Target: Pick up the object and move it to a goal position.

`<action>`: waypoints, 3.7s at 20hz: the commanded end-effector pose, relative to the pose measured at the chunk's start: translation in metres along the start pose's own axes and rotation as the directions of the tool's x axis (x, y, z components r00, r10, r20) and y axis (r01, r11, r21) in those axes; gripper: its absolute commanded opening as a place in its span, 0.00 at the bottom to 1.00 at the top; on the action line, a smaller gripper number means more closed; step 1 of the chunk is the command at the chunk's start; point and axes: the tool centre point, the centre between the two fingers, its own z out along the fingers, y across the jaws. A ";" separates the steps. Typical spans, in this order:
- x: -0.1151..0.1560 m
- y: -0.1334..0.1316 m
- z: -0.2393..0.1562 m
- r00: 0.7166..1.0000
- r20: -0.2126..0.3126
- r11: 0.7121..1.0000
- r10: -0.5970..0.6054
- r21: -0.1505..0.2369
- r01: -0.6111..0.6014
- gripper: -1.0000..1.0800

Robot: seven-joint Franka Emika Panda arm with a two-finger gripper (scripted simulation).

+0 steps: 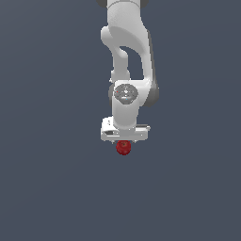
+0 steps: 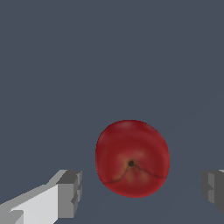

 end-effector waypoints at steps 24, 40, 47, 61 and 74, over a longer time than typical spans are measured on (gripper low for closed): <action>0.001 0.000 0.051 1.000 -0.001 1.000 0.001 0.000 -0.001 0.00; 0.014 -0.025 0.020 1.000 0.000 1.000 0.001 0.000 -0.001 0.00; 0.036 -0.061 -0.027 1.000 0.000 1.000 0.002 -0.001 -0.002 0.00; 0.081 -0.134 -0.118 1.000 0.000 1.000 0.002 -0.001 -0.002 0.00; 0.107 -0.172 -0.167 1.000 -0.001 1.000 0.002 0.000 -0.002 0.00</action>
